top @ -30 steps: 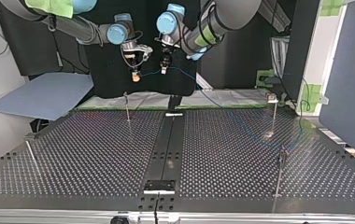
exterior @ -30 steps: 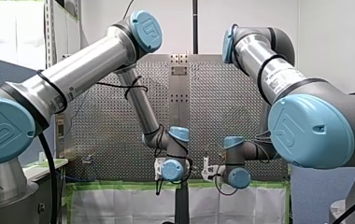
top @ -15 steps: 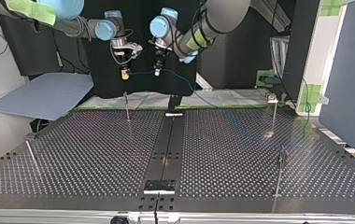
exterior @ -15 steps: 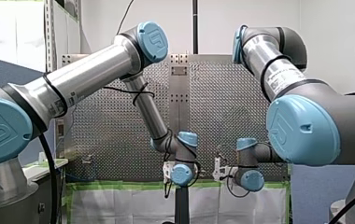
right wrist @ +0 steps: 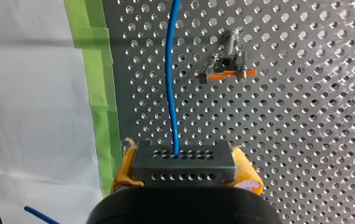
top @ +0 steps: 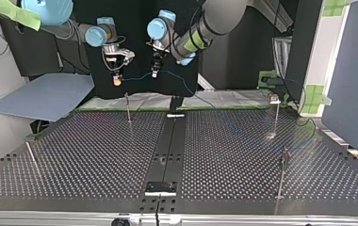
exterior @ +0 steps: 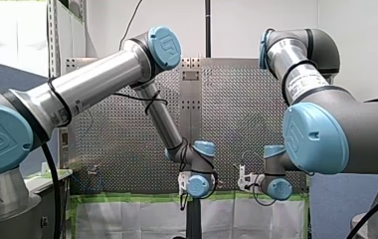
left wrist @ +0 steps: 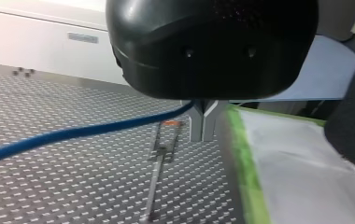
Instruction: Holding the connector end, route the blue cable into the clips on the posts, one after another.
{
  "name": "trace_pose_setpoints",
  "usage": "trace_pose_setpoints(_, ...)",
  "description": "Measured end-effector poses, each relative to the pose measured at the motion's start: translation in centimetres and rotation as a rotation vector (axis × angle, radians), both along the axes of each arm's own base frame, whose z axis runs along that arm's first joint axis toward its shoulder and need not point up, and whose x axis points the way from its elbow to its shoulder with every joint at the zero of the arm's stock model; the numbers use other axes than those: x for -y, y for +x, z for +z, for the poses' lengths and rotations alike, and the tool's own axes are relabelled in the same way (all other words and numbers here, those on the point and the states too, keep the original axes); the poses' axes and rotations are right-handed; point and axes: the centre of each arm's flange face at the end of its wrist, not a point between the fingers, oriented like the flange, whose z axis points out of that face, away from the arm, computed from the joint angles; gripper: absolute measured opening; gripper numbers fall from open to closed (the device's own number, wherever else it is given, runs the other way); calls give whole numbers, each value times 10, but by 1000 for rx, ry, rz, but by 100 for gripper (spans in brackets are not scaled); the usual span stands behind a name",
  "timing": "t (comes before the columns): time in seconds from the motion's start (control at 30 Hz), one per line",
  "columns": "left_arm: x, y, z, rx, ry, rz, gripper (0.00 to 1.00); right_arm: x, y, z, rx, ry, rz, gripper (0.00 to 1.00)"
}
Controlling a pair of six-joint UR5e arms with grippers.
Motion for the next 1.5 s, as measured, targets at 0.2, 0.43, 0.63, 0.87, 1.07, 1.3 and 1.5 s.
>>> trace_pose_setpoints(0.2, 11, -1, -22, -30, 34, -2, 0, 6, -3, 8, -16, -2, 11, 0)
trace_pose_setpoints(0.43, 32, 11, -11, -13, 20, 12, 0, 15, -5, 30, 8, -4, 2, 0)
trace_pose_setpoints(0.63, 54, 22, 8, 18, -15, 11, 0, 19, -9, 35, 31, 1, -5, 0)
trace_pose_setpoints(0.87, 72, 25, 1, 16, -15, -2, 0, 22, -15, 34, 43, 0, -14, 0)
trace_pose_setpoints(1.07, 85, 23, -13, 12, -18, -1, 0, 28, -24, 27, 67, -6, -24, 0)
trace_pose_setpoints(1.3, 86, 28, -12, 24, -32, 10, 0, 35, -34, 7, 77, 2, -22, 0)
trace_pose_setpoints(1.5, 86, 34, -12, 34, -47, 6, 0, 49, -40, 8, 86, -5, -18, 0)
